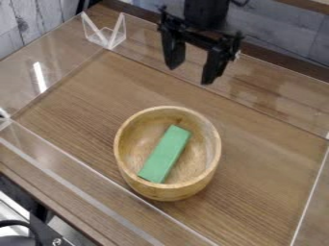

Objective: Move green object from inside the wooden bowl to the table next to it

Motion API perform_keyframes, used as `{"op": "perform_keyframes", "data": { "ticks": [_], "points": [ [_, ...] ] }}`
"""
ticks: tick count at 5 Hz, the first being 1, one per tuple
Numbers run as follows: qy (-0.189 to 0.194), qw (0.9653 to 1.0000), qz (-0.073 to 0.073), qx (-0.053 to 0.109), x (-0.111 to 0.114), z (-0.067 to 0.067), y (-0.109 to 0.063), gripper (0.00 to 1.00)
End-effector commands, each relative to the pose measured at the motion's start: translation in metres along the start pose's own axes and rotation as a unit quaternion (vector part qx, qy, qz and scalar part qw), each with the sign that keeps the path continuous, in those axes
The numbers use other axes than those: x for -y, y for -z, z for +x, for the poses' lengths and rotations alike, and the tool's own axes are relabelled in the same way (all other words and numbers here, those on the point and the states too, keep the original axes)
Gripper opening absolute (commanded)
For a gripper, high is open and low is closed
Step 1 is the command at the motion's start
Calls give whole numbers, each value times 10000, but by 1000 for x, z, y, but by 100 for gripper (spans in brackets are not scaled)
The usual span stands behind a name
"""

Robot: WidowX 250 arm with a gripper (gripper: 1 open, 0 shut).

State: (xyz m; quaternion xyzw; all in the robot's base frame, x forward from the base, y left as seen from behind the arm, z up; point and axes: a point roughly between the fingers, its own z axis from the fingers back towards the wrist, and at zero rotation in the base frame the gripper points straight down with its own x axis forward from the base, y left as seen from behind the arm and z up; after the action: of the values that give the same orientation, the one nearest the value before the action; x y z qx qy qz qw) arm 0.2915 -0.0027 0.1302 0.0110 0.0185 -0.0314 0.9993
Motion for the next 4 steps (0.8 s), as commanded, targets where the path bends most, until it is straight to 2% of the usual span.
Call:
{"op": "perform_keyframes", "data": {
  "ticks": [1,2,3,4],
  "points": [
    [-57,9996,23,289,-7,15,-25,100],
    [-146,9993,70,345,-23,17,-29,100],
    [-284,9985,117,455,-51,19,-35,100],
    [-628,9966,131,523,-83,19,-44,100]
  ]
}}
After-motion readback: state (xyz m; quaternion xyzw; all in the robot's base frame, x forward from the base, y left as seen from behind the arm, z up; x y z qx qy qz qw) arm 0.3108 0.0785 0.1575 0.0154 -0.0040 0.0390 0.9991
